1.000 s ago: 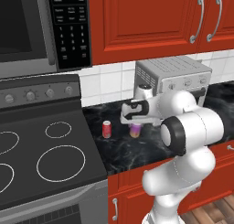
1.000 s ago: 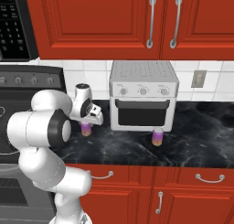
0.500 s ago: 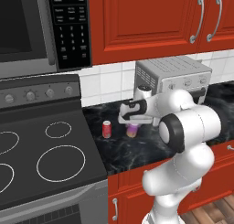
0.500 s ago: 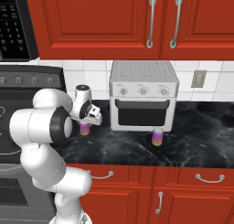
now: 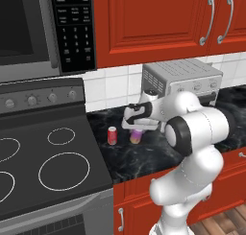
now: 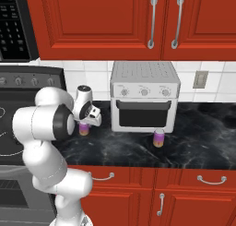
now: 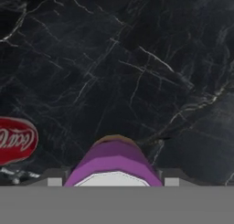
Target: Four empty soda cans are scattered around the kitchen. Gather all the cans and cluster them next to the stove for recycling.
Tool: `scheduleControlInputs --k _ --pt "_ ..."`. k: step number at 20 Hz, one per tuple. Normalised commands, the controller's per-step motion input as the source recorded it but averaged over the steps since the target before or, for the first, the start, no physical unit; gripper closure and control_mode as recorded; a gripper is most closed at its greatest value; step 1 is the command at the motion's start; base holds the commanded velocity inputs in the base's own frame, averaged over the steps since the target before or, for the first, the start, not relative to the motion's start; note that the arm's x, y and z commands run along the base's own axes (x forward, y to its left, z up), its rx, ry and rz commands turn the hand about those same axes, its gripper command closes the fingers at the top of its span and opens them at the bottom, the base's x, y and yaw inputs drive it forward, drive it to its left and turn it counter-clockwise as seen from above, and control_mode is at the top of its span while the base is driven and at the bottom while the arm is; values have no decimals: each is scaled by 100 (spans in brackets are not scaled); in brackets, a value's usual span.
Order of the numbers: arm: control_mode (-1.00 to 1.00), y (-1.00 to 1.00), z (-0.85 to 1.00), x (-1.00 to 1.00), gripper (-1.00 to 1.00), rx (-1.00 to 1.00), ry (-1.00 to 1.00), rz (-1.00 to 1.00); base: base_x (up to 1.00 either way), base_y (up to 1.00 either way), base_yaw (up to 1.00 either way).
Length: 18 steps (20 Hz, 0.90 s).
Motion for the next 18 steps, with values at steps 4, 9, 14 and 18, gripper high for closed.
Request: scheduleControlInputs --k 4,9,14,18 --pt "-100 7 -22 8 100 0 0 0 0 0 0" --pt "-100 4 -26 2 100 0 0 0 0 0 0" --pt "-100 4 -22 4 100 0 0 0 0 0 0" --pt "-100 6 -22 2 100 0 0 0 0 0 0"
